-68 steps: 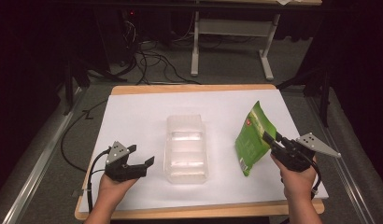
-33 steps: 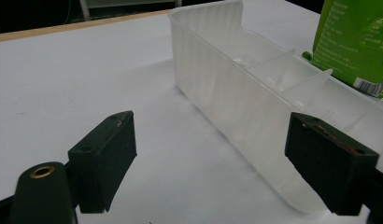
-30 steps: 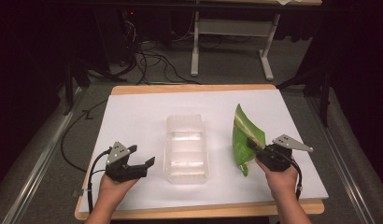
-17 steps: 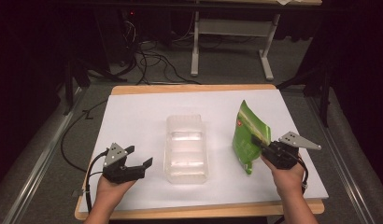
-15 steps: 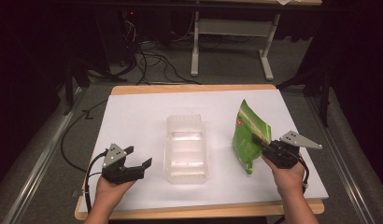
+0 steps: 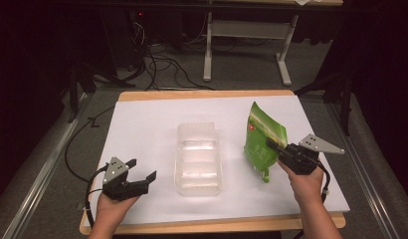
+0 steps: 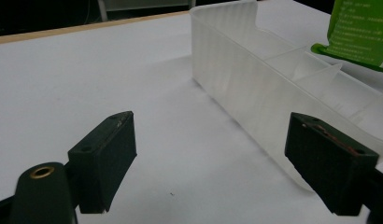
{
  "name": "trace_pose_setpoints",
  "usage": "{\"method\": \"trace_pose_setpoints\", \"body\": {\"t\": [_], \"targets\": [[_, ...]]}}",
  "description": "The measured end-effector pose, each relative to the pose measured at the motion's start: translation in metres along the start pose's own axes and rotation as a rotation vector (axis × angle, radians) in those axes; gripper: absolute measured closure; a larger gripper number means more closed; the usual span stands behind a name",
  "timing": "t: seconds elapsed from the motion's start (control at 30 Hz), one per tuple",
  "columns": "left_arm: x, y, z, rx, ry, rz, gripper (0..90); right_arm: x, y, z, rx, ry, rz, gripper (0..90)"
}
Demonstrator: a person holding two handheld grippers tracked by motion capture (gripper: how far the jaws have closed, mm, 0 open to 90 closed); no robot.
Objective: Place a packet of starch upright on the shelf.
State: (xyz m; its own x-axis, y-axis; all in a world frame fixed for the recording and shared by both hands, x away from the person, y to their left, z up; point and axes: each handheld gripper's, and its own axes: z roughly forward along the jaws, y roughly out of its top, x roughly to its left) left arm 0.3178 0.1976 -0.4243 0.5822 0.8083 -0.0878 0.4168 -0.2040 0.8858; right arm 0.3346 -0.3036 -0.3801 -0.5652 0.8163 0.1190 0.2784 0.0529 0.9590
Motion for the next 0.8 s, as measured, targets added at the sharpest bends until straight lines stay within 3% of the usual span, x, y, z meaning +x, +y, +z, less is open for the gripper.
{"method": "trace_pose_setpoints", "body": {"t": [0.3,0.77,0.8], "targets": [[-0.001,-0.001,0.000,0.004,0.001,0.004,17.2,0.005,0.009,0.001,-0.025,0.063,-0.018,87.3],[-0.001,-0.003,0.001,0.015,0.004,0.005,17.2,0.029,0.043,0.017,-0.059,0.222,-0.070,87.4],[0.000,-0.003,0.001,0.016,0.006,0.004,17.2,0.032,0.049,0.019,-0.072,0.251,-0.067,87.4]]}}
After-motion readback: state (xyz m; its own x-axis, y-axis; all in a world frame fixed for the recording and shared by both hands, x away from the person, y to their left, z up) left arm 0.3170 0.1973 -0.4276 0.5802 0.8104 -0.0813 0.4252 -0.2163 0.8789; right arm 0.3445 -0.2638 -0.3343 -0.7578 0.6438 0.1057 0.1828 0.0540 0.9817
